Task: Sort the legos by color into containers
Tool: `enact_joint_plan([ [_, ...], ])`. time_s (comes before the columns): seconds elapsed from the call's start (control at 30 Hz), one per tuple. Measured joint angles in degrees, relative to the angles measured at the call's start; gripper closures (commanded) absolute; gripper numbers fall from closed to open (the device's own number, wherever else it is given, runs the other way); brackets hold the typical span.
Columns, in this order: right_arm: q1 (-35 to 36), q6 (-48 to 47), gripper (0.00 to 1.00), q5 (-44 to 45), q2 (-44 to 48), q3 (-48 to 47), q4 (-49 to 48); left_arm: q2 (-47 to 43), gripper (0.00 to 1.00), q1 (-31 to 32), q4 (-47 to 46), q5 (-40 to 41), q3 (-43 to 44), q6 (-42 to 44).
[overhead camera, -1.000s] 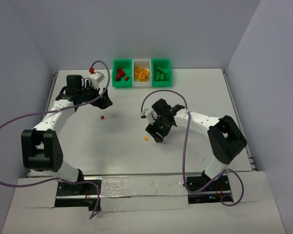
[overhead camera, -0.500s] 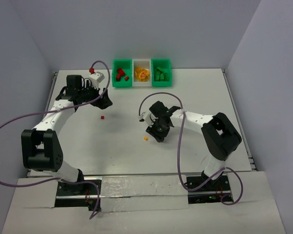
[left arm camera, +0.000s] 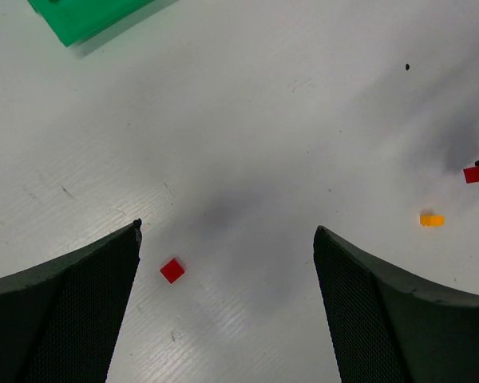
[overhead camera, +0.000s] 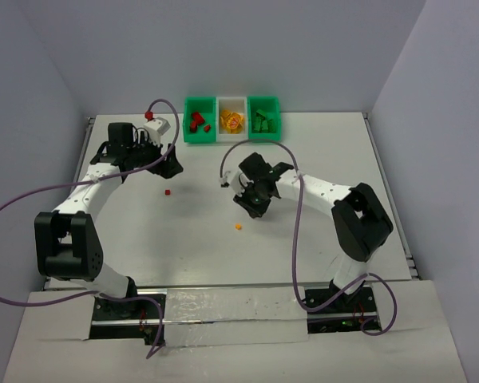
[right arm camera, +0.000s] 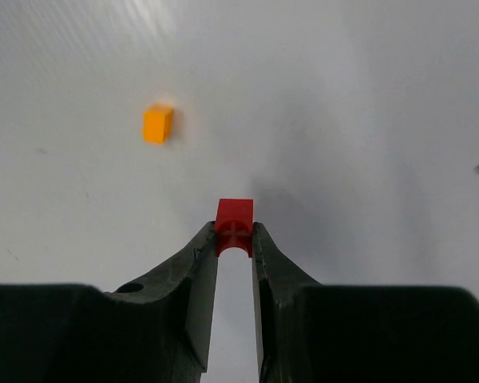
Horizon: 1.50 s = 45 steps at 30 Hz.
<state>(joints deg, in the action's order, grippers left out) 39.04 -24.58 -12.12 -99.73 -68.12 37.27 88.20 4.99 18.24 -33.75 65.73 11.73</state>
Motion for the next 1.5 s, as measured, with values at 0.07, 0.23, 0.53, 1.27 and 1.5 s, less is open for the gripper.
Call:
enact_joint_plan([
  [0.07,-0.5,0.4,0.92,-0.4,-0.5,-5.3,-0.1,0.0,0.07,-0.4,0.0,-0.2,0.0,-0.8],
  [0.23,-2.5,3.4,0.97,0.2,-6.6,-24.7,-5.1,0.0,0.06,-1.6,-1.1,-0.6,0.0,-3.9],
  [0.53,-4.7,10.2,0.92,4.7,-35.5,-66.4,-18.2,-3.1,0.05,-3.5,-7.7,-0.4,-0.6,-13.6],
  [1.27,-5.6,11.4,0.38,9.0,-53.0,-68.8,-48.3,-1.9,0.03,-4.6,-9.1,0.2,0.7,-17.3],
  [1.5,-5.6,11.0,0.15,8.8,-48.9,-62.9,-48.4,-1.8,0.08,-6.3,-7.8,3.0,0.6,-12.8],
])
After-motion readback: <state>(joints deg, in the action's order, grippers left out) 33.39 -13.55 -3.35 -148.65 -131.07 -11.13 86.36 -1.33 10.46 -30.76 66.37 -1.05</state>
